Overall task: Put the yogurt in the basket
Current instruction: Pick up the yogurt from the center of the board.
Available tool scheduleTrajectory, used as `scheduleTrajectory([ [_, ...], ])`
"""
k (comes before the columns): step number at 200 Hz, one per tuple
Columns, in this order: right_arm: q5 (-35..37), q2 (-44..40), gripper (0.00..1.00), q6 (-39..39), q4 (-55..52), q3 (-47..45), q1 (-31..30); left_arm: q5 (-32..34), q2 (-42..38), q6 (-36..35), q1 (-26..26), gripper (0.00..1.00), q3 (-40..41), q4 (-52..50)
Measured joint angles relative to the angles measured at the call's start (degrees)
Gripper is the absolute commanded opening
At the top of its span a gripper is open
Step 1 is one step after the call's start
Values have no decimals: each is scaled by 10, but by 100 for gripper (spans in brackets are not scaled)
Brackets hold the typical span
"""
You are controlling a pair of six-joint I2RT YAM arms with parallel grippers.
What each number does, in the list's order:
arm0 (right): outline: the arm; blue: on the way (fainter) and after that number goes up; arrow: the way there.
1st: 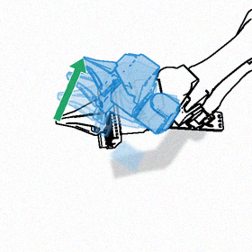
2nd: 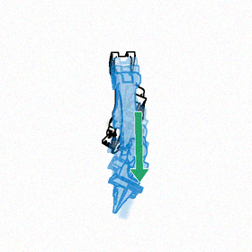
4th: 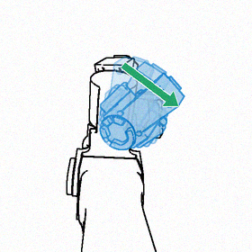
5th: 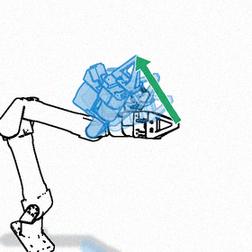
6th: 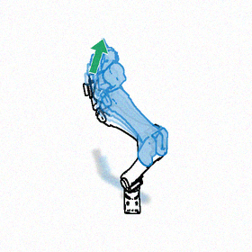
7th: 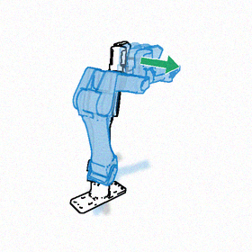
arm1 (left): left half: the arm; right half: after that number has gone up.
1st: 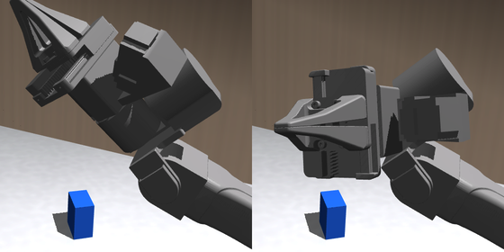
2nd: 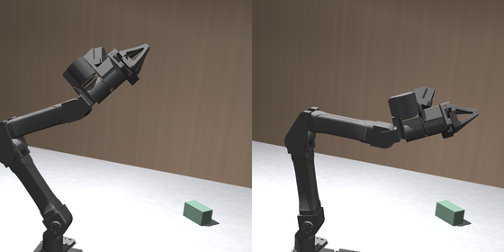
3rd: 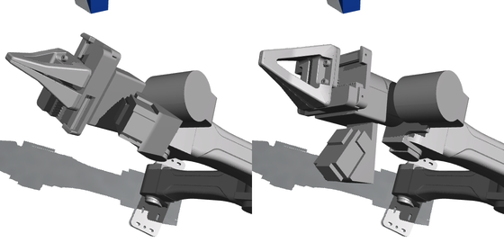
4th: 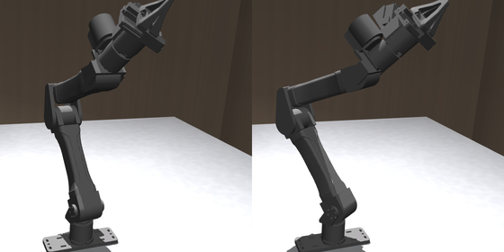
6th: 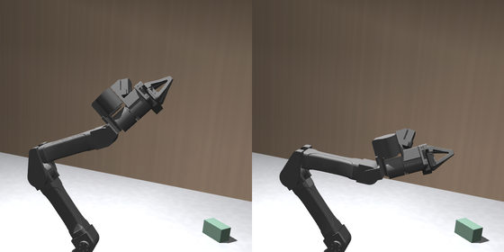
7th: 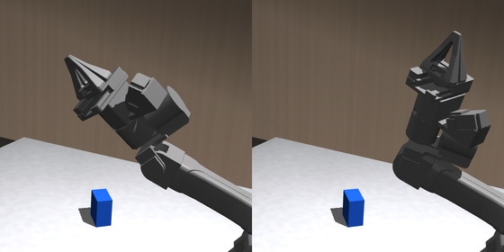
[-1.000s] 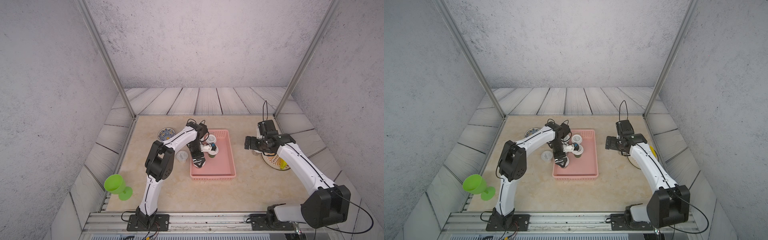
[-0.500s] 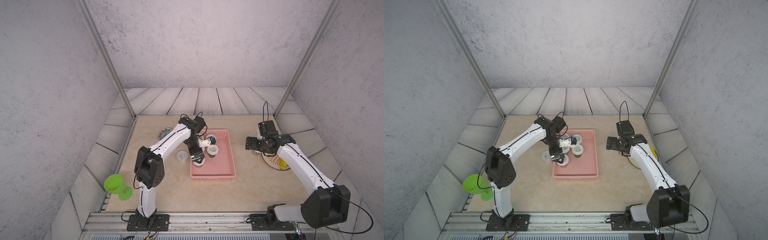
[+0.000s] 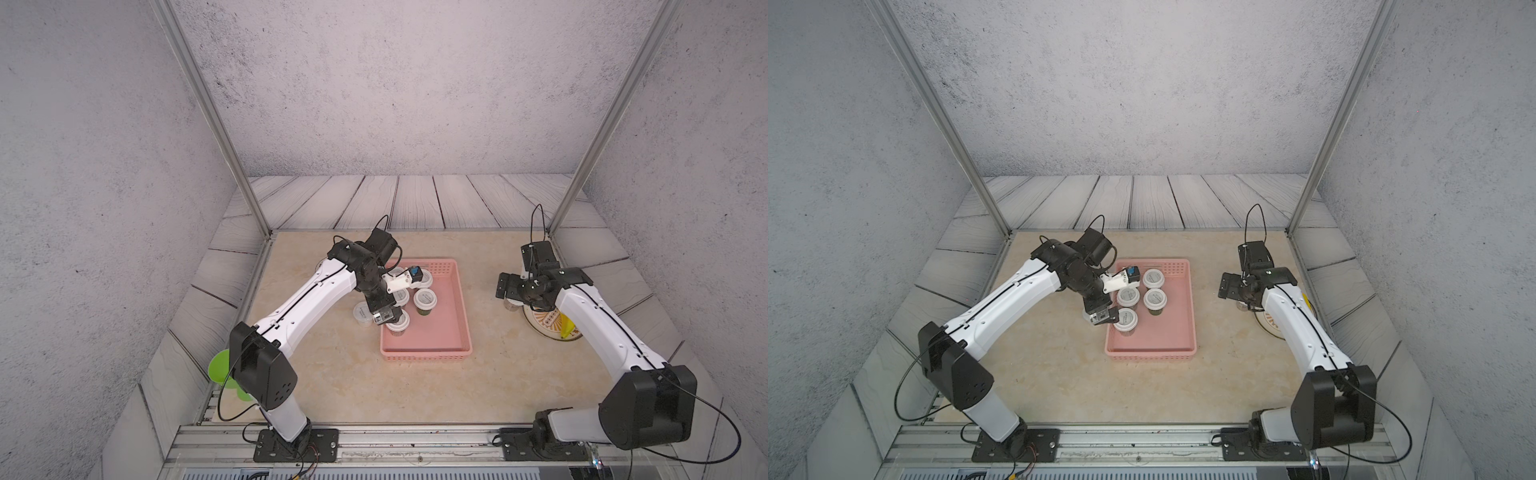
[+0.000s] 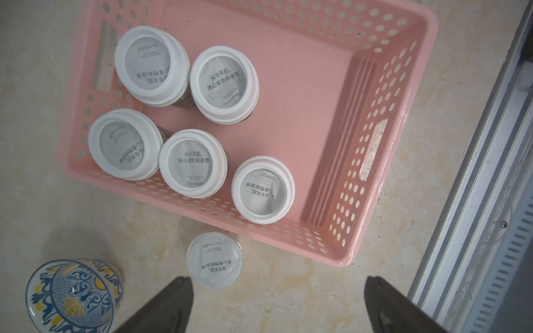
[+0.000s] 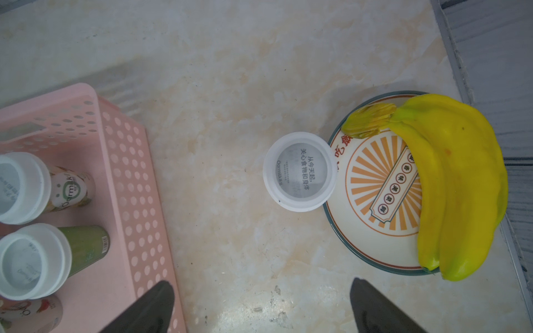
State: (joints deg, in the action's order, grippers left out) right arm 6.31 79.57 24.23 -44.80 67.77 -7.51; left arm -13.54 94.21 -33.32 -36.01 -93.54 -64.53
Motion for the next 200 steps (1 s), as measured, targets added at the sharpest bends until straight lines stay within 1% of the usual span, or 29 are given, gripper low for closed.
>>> scheduleTrajectory([
  [54, -2, 38, 100, 16, -11, 10, 31, 14, -79, 62, 6, 99, 90, 88],
  [102, -16, 55, 100, 29, -14, 20, 59, 21, -106, 131, 15, 100, 156, 149],
  [144, -38, 68, 100, 43, -8, 20, 85, 22, -122, 174, 35, 100, 172, 181],
  [200, -82, 99, 100, 59, 13, 20, 115, 22, -143, 217, 89, 100, 194, 221],
])
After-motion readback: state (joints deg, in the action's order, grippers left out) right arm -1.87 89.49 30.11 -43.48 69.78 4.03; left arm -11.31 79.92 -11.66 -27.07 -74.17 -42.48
